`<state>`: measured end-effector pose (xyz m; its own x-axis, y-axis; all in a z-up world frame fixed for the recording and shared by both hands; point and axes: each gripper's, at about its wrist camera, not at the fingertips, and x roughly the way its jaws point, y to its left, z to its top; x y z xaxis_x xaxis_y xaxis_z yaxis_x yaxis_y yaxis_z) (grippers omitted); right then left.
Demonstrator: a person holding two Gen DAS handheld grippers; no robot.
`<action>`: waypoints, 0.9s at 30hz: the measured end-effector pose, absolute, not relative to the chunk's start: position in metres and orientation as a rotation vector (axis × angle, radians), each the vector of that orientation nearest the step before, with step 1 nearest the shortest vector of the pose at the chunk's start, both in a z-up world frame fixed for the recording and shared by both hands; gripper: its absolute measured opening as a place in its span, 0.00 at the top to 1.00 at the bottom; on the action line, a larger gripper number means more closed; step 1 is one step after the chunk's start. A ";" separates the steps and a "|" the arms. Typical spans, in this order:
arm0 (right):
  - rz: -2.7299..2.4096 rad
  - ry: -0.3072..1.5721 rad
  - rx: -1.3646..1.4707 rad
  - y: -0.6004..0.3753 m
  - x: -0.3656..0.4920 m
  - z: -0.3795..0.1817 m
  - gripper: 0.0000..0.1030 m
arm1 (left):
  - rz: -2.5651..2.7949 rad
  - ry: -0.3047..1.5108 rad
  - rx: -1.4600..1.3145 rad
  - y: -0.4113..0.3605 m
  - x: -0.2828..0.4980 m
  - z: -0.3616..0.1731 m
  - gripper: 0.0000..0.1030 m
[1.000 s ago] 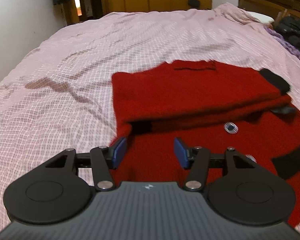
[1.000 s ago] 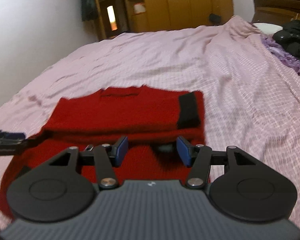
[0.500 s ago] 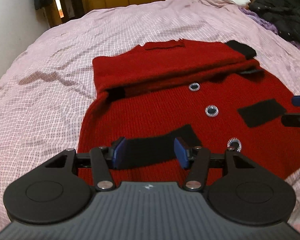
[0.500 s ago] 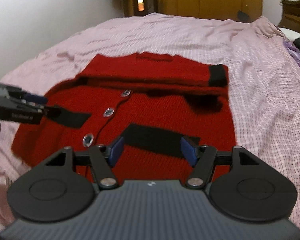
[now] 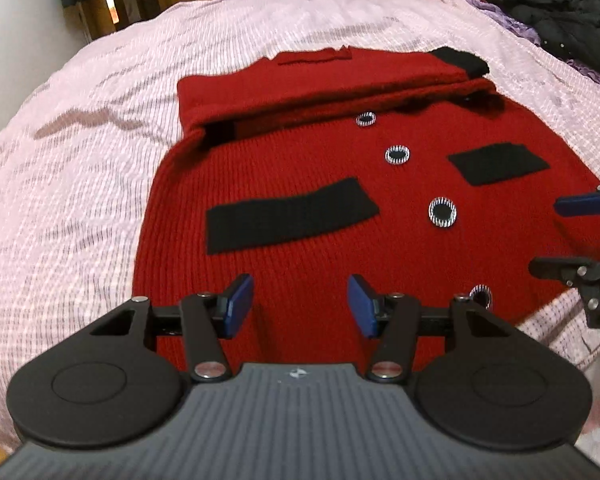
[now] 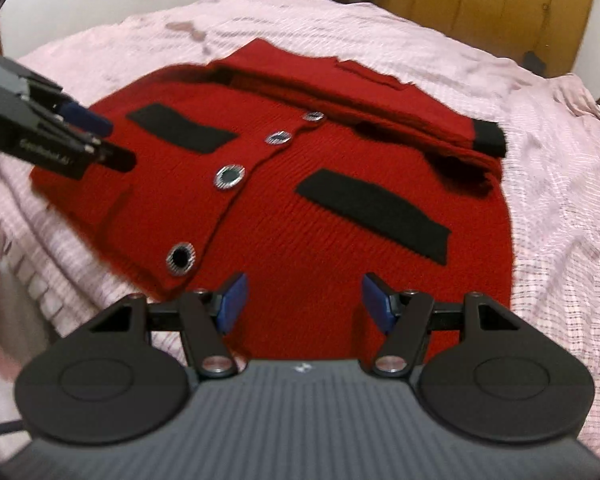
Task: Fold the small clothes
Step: 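Pull both grippers back from the cardigan and move toward its hem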
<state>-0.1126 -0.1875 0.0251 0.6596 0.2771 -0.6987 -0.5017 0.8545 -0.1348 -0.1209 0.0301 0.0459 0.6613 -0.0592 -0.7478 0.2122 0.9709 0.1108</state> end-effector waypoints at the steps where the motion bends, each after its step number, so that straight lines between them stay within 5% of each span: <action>1: 0.452 0.729 -0.345 -0.186 -0.115 0.024 0.37 | -0.152 0.841 0.194 0.031 -0.122 0.044 0.41; 27: 0.454 0.758 -0.700 -0.133 -0.133 -0.006 0.26 | -0.239 0.883 0.196 0.031 -0.145 0.038 0.41</action>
<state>-0.1334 -0.1328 -0.0060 0.6495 0.1254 -0.7499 -0.6021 0.6872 -0.4066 -0.1452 0.0312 0.0378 0.6112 -0.1255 -0.7815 0.2864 0.9555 0.0705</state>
